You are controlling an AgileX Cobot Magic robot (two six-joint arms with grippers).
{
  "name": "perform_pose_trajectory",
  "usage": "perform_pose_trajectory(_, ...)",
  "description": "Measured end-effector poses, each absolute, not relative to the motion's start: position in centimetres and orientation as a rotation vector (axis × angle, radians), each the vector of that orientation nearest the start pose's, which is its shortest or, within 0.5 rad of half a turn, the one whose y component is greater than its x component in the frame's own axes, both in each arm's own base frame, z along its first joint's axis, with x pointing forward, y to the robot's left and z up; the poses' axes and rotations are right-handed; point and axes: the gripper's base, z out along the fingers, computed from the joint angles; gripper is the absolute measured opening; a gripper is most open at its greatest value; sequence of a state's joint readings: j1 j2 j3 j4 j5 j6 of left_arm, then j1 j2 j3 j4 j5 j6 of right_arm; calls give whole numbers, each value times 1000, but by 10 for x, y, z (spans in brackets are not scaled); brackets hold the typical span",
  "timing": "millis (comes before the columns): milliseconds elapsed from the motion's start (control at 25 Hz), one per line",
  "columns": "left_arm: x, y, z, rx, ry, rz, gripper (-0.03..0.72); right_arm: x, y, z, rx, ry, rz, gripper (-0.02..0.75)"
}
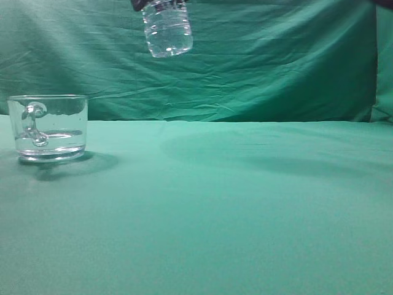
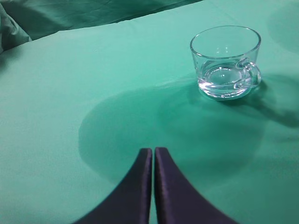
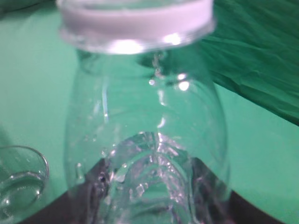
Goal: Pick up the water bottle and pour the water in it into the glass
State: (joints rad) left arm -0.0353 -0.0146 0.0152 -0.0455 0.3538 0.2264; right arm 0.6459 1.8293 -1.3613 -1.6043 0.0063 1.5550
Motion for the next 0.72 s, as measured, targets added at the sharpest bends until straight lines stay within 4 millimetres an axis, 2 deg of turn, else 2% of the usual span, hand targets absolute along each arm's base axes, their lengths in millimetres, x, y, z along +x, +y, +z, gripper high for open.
perform_pose_trajectory(440, 53, -3, 177, 212, 1826, 90, 0, 327, 146, 279, -586, 1951, 434, 328)
perform_pose_trajectory(600, 53, -3, 177, 212, 1826, 90, 0, 319, 119, 271, -581, 1958, 444, 328)
perform_pose_trajectory(720, 53, -3, 177, 212, 1826, 90, 0, 314, 107, 260, -607, 1948, 434, 328)
